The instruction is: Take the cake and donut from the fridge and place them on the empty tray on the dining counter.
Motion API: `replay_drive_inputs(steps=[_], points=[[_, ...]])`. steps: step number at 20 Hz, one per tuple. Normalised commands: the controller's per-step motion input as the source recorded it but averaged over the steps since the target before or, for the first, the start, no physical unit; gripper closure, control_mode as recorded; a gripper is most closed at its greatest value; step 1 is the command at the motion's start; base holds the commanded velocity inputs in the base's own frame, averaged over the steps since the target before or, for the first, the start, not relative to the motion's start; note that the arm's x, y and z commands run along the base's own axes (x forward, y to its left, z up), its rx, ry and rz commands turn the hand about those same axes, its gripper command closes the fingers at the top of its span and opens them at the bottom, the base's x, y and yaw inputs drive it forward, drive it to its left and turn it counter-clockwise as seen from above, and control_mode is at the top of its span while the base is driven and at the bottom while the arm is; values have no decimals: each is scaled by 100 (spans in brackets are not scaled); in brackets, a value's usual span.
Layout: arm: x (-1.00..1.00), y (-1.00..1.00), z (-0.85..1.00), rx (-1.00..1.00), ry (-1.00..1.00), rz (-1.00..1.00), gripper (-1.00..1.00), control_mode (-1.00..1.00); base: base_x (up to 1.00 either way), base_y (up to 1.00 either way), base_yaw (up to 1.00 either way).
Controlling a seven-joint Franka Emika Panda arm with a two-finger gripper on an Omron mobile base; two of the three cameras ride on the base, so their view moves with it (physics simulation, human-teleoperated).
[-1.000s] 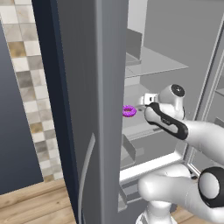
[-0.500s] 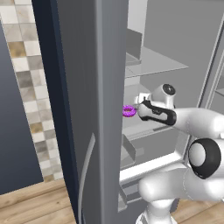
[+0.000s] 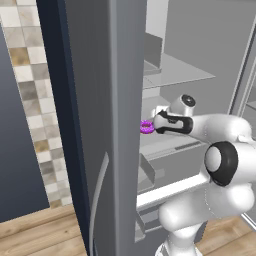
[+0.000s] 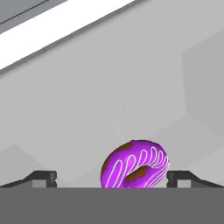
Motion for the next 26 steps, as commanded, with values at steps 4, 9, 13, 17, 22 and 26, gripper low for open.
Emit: replay_drive_inputs(steps=[4, 9, 13, 17, 22, 26], points=[[15, 0, -28, 0, 0, 0, -100, -100, 0, 0, 0], [28, 0, -5, 0, 0, 0, -100, -100, 0, 0, 0], [42, 2, -2, 0, 4, 0, -100, -100, 0, 0, 0], [41, 0, -21, 0, 8, 0, -100, -100, 0, 0, 0], [37, 0, -27, 0, 4, 0, -100, -100, 0, 0, 0], [23, 0, -32, 0, 6, 0, -100, -100, 0, 0, 0]])
